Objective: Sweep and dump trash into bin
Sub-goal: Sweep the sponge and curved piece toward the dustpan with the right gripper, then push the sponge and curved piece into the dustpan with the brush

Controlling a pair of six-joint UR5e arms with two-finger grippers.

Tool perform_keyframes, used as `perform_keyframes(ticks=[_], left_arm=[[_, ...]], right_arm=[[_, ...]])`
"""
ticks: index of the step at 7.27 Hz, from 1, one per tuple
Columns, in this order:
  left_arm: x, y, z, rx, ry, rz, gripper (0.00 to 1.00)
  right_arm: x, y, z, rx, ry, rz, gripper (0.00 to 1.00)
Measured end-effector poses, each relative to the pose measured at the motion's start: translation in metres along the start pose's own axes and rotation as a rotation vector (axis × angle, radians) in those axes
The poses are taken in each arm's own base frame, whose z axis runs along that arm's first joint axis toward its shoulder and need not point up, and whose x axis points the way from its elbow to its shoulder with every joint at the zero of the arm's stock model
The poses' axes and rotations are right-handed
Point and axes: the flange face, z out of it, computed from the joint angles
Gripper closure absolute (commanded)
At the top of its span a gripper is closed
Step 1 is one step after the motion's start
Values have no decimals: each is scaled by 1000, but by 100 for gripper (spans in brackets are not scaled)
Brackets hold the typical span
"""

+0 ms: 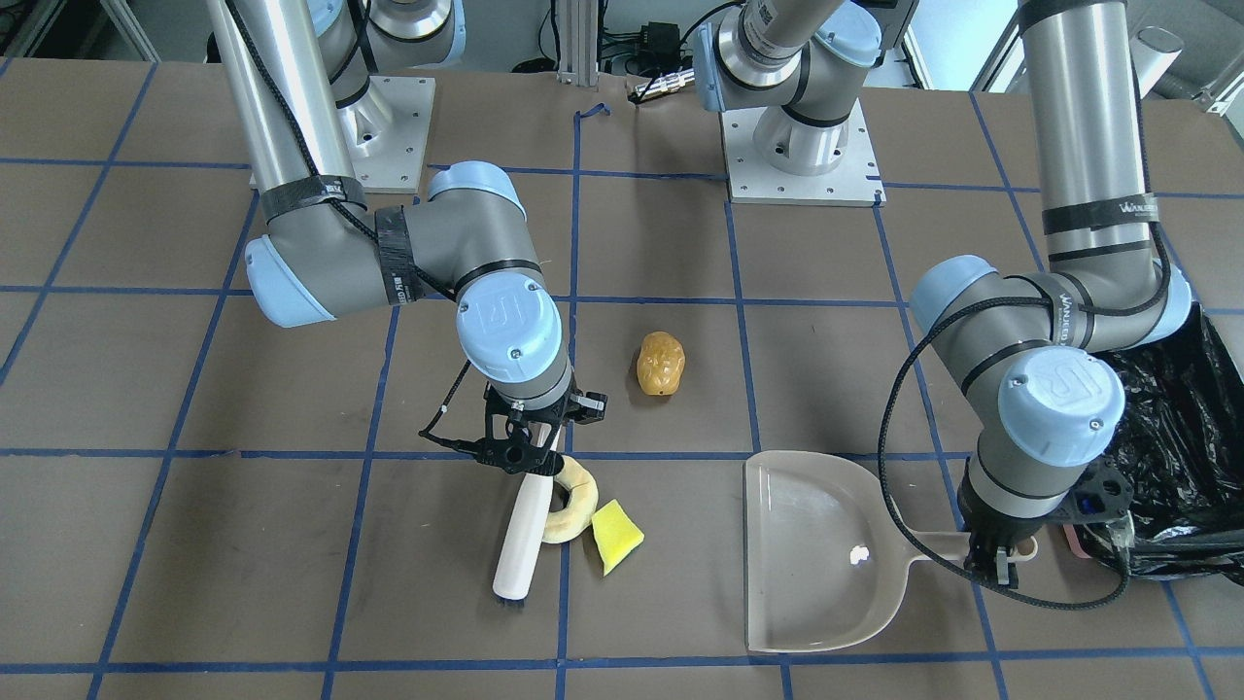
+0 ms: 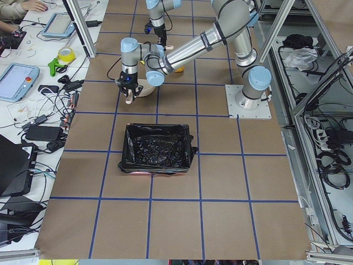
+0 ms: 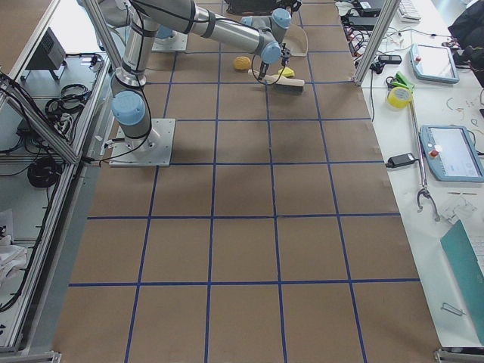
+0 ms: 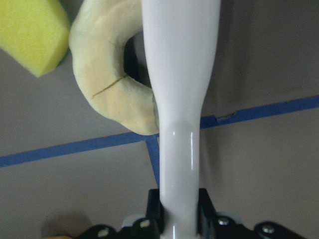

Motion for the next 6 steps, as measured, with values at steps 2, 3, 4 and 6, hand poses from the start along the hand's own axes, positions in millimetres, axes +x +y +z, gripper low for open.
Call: perform_keyframes(ticks=[2, 3, 4, 6], left_arm=[[0, 8, 4, 9, -11, -9, 100], [1, 13, 5, 9, -12, -9, 100], [1, 15, 6, 10, -13, -9, 100], [1, 16, 6, 10, -14, -9, 100]], right_arm=[[-11, 2, 2, 3, 0, 7, 84], [-23, 3, 3, 8, -2, 14, 84], [-38, 4, 3, 16, -6, 17, 84], [-64, 5, 4, 10, -40, 32, 85]])
